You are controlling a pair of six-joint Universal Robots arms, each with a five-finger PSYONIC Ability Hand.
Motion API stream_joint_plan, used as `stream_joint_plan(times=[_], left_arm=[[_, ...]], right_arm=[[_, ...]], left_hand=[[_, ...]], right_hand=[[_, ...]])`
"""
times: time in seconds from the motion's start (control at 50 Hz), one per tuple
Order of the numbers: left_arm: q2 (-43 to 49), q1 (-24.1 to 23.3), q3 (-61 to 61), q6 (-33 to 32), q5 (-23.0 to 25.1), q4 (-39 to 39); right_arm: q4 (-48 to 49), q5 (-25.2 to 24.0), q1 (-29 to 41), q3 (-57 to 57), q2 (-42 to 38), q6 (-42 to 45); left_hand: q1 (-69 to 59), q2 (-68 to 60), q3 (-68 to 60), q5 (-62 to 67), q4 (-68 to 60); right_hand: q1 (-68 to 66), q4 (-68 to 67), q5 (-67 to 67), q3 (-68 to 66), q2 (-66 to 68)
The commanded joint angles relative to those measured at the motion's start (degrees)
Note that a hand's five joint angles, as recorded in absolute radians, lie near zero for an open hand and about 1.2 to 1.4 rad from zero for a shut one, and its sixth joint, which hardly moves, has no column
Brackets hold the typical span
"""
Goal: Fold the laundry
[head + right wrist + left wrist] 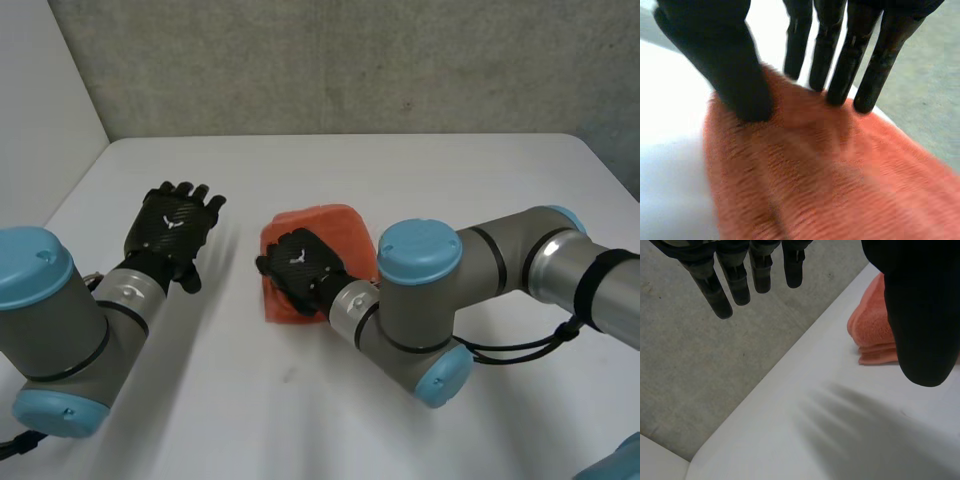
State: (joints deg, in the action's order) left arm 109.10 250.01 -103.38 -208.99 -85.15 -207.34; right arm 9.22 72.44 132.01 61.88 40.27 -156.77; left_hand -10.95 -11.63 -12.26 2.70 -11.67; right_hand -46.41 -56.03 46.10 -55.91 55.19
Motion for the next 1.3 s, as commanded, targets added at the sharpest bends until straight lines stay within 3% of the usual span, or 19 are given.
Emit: stream_joint_plan(times=[0.02,0.08,0.18,0.22,0.26,0.3,0.42,0.5,0.62,0.8,0.94,1.1,1.3], left_arm=[[0.15,-1.02,3.09,0.25,0.16,-0.17],[0.85,-2.42,6.60,2.09,0.16,0.09],[4.35,-7.51,15.72,14.18,0.34,1.66],[5.34,-8.14,17.24,16.07,0.43,2.46],[9.70,-10.58,23.44,21.83,0.60,7.61],[12.53,-11.56,26.81,23.45,0.60,10.62],[21.49,-12.71,34.11,24.42,-0.27,18.54],[23.35,-12.71,33.68,24.42,-1.23,18.72],[24.06,-11.74,31.49,24.07,-5.46,19.16],[20.48,-10.86,28.50,21.79,-5.73,19.16],[11.86,-11.04,28.58,20.73,-5.81,19.08],[-1.59,-8.32,27.97,21.08,-6.08,21.88],[-12.94,-2.60,24.90,20.99,-5.02,30.06]], right_arm=[[-0.26,10.44,-3.07,-0.80,6.75,-8.12],[-0.17,10.53,-6.57,0.95,10.61,-13.98],[-0.78,10.53,-10.28,1.75,11.32,-17.61],[-1.48,10.00,-10.81,1.84,11.32,-18.04],[-3.06,9.39,-11.16,1.40,10.89,-18.14],[-4.47,9.04,-11.94,0.79,9.23,-18.22],[-8.16,8.86,-12.57,-1.85,3.42,-18.57],[-11.06,7.54,-12.65,-3.78,0.43,-18.57],[-14.40,4.11,-12.83,-7.38,-2.65,-18.66],[-17.22,3.67,-12.74,-11.08,-2.22,-18.75],[-16.52,5.60,-13.44,-9.33,8.32,-19.71],[-7.39,13.60,-18.62,3.49,25.54,-20.77],[-0.26,13.34,-24.16,17.74,39.09,-19.81]], left_hand=[[0.95,1.63,2.26,-2.70,1.67],[0.95,1.63,2.26,-2.70,1.67],[0.07,0.75,1.38,-1.82,0.79],[-0.11,0.58,1.21,-1.65,0.62],[-0.11,0.57,1.21,-1.64,0.62],[0.23,0.91,1.54,-1.98,0.95],[0.23,0.91,1.54,-1.98,0.95],[-0.11,0.58,1.21,-1.65,0.62],[0.23,0.91,1.54,-1.98,0.95],[0.90,1.58,2.22,-2.65,1.63],[0.95,1.63,2.26,-2.70,1.67],[0.95,1.63,2.26,-2.70,1.67],[0.95,1.63,2.26,-2.70,1.67]], right_hand=[[36.41,46.03,-46.10,45.91,-45.19],[36.41,46.03,-46.10,45.91,-45.19],[36.41,46.03,-46.10,45.91,-45.19],[36.41,46.03,-46.10,45.91,-45.19],[36.41,46.03,-46.10,45.91,-45.19],[36.41,46.03,-46.10,45.91,-45.19],[36.41,46.03,-46.10,45.91,-45.19],[36.41,46.03,-46.10,45.91,-45.19],[36.41,46.03,-46.10,45.91,-45.19],[36.41,46.03,-46.10,45.91,-45.19],[36.41,46.03,-46.10,45.91,-45.19],[36.41,46.03,-46.10,45.91,-45.19],[36.41,46.03,-46.10,45.91,-45.19]])
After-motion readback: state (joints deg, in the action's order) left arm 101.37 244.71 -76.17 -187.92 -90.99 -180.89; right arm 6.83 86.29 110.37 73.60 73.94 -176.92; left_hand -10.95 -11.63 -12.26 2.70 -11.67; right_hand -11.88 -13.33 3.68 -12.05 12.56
